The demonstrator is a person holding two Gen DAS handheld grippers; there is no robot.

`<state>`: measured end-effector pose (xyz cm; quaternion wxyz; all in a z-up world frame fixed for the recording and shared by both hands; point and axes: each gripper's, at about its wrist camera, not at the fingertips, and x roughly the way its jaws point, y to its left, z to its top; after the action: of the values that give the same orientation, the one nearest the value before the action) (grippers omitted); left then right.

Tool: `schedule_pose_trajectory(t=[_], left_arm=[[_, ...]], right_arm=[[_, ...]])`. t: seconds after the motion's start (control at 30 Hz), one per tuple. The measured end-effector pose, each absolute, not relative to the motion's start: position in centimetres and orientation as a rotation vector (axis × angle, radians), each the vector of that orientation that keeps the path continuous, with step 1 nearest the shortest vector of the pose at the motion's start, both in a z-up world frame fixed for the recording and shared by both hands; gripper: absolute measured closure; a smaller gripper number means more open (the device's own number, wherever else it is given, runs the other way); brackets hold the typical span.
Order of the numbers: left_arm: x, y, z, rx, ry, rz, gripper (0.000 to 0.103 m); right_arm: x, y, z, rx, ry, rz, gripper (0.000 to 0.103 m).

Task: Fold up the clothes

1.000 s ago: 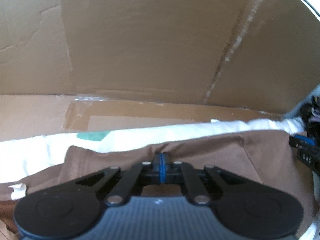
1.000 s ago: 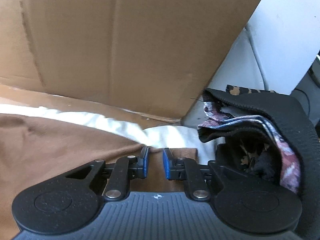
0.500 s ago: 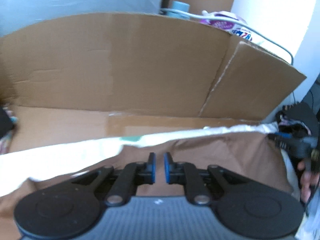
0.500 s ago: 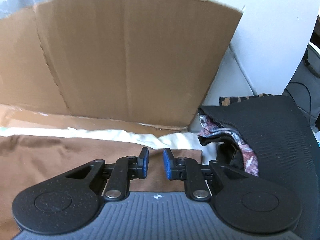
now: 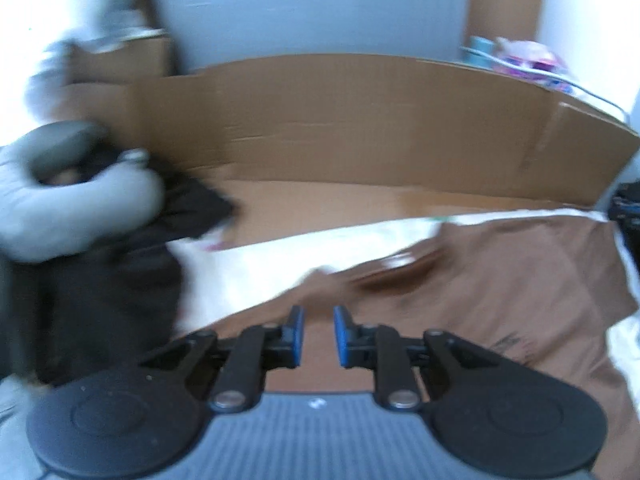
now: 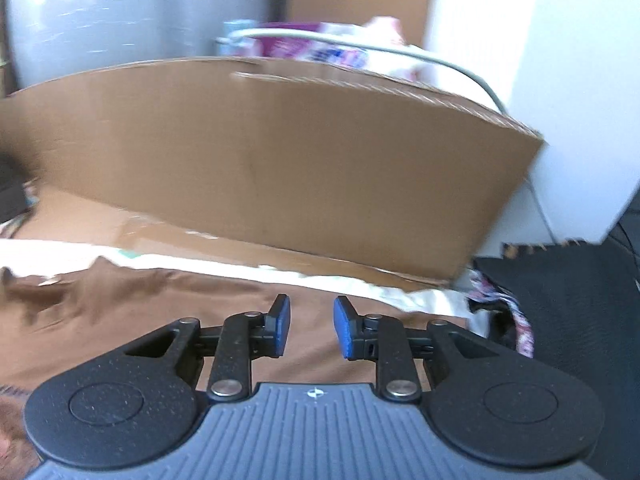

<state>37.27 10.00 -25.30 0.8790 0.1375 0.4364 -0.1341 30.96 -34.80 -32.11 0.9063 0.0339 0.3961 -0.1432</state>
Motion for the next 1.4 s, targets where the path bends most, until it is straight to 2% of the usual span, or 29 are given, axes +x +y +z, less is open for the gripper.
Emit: schedule_pose_trajectory(t=[0.17, 0.4, 0.47, 0.67, 0.9, 1.3, 1.4], left_arm=[[36.7, 17.2, -23.6, 0.261, 0.921, -0.128, 0.075], [36.4, 25.5, -22.5, 0.227, 0.924, 0.041, 0.072], [36.3, 27.1, -22.8, 0.212, 0.926, 0.061, 0.067], [36.6, 29.5, -25.3, 0.244, 0.947, 0.047, 0.067], [37.8, 31.4, -28.9, 0.281, 0.995, 0.018, 0.067], [41.9, 33.8, -32.6, 0.236, 1.076, 0.027, 0.07], [42.5, 33.6, -33.1, 0.264, 1.099, 0.036, 0.065]], right_arm=[[31.2, -31.3, -30.3, 0.04, 0.811, -0.19, 0.072], [31.9, -26.5, -27.7, -0.056, 0.772, -0.093, 0.072], [32.3, -25.1, -27.1, -0.077, 0.769, -0.067, 0.072], [33.0, -21.2, -26.7, -0.102, 0.748, -0.021, 0.072], [33.3, -16.2, -28.7, -0.082, 0.751, 0.046, 0.072], [29.5, -6.5, -31.3, -0.042, 0.764, 0.222, 0.07], [28.3, -4.8, -31.9, -0.017, 0.787, 0.251, 0.07]])
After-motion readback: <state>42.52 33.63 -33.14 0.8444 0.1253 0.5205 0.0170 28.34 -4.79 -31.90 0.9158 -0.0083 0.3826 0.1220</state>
